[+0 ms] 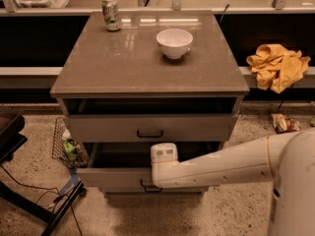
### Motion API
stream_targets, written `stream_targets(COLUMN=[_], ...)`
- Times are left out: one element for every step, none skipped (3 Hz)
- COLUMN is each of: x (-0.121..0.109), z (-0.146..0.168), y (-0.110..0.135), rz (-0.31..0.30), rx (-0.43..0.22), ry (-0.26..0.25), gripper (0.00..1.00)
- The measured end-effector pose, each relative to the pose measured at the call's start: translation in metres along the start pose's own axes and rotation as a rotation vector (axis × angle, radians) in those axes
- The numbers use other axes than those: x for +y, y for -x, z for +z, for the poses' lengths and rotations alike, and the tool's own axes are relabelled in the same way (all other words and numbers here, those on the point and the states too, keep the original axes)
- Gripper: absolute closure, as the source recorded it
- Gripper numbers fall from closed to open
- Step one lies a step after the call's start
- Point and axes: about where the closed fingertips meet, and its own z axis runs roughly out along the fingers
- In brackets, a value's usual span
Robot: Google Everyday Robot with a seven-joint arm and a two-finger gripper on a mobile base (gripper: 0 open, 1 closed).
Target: Open middle drawer
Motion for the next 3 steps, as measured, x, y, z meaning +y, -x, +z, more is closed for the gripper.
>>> stream_targets(x=[0.001,-0.008,-0.007], z=[0.033,0.049,0.049], y=[-0.007,-0.018,-0.018], rz=[0.012,0.009,0.009], rx=[0.000,0.014,0.014], ry=[0.087,0.141,0.141], gripper=[1.00,1.00,1.00])
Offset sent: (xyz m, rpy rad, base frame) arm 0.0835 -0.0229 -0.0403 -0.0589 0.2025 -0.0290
